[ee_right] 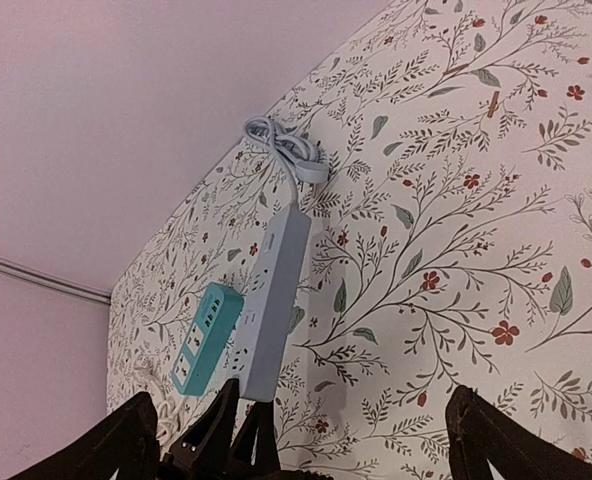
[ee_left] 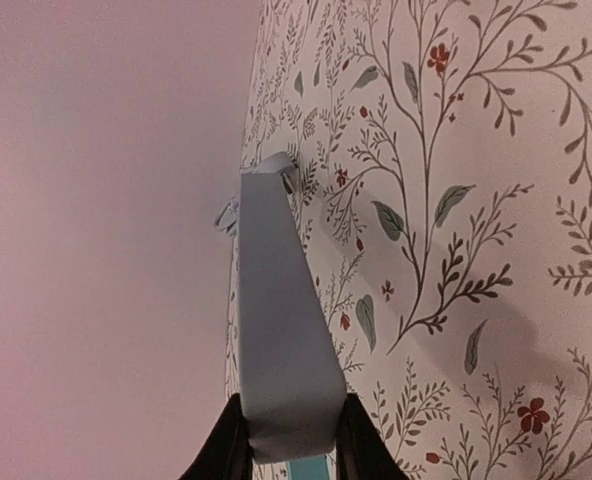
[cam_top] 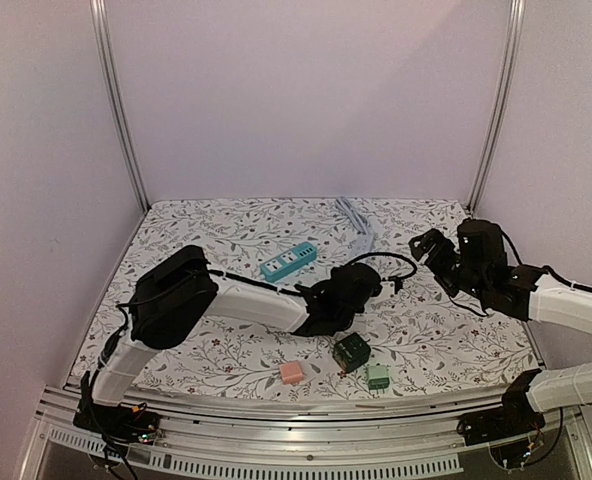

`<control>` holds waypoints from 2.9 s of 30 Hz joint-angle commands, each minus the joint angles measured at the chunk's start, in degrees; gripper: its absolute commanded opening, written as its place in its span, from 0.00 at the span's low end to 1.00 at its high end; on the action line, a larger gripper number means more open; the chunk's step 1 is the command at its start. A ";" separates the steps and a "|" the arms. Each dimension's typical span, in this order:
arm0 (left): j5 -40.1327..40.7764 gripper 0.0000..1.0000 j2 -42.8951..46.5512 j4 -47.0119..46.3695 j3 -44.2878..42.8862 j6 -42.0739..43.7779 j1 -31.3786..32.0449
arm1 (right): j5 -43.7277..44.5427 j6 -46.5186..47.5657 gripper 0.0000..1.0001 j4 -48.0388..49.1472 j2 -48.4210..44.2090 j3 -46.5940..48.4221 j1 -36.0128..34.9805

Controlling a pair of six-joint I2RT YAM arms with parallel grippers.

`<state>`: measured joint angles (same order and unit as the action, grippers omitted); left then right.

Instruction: Insert the plug

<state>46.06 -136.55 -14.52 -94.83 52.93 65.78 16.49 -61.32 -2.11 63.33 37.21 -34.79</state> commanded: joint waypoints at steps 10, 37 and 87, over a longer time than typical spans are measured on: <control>-0.63 0.03 -1.44 23.19 -10.94 -10.26 3.48 | 5.97 3.26 0.99 -8.33 -7.55 -0.78 0.28; -22.99 0.77 8.60 41.30 -15.60 -26.48 5.32 | 7.92 8.77 0.99 -19.44 -15.10 4.67 0.31; -51.60 0.93 43.15 4.50 41.68 -48.55 -12.69 | -16.74 52.44 0.99 -22.96 3.39 15.52 -11.68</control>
<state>2.96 -94.17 -10.11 -54.30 0.73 55.20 0.73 -14.41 -26.57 66.85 52.25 -46.04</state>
